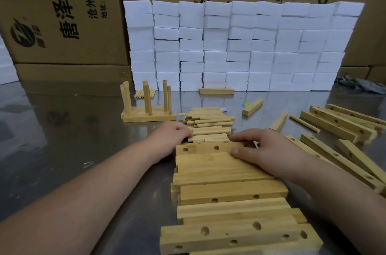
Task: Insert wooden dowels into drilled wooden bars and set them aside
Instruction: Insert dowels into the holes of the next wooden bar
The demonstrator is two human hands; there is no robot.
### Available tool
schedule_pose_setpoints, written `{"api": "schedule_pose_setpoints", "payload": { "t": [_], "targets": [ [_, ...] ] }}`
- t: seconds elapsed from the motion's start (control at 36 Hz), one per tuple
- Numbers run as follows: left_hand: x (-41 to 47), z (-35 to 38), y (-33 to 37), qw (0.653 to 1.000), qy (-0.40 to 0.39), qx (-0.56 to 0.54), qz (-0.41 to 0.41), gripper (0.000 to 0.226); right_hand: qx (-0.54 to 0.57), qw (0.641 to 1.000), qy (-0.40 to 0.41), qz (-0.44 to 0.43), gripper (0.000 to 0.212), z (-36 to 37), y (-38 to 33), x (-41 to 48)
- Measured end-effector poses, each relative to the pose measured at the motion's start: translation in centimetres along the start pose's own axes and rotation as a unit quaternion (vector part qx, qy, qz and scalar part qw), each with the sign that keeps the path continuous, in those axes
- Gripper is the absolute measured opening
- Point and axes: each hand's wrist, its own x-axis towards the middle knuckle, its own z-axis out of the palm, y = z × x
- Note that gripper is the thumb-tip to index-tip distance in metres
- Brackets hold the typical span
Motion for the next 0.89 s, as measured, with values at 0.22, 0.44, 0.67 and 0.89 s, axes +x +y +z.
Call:
{"api": "schedule_pose_setpoints", "payload": {
  "t": [0.22,0.44,0.67,0.89],
  "targets": [
    [-0.02,0.06,0.02,1.0,0.011,-0.009,-0.008,0.024,0.009,1.0,0.01,-0.013,0.017,0.07,-0.12,0.01],
    [-0.07,0.12,0.25,1.0,0.026,-0.011,-0.01,0.023,0.018,0.997,0.055,-0.045,0.018,0.26,-0.36,-0.31],
    [-0.03,0.16,0.32,0.998,0.038,-0.045,-0.019,0.028,0.051,0.989,0.122,-0.066,0.026,0.33,-0.48,-0.48],
    [0.49,0.39,0.18,0.997,0.042,-0.045,-0.036,0.03,0.286,0.924,0.251,0.03,0.021,0.1,-0.26,0.49]
  ]
}}
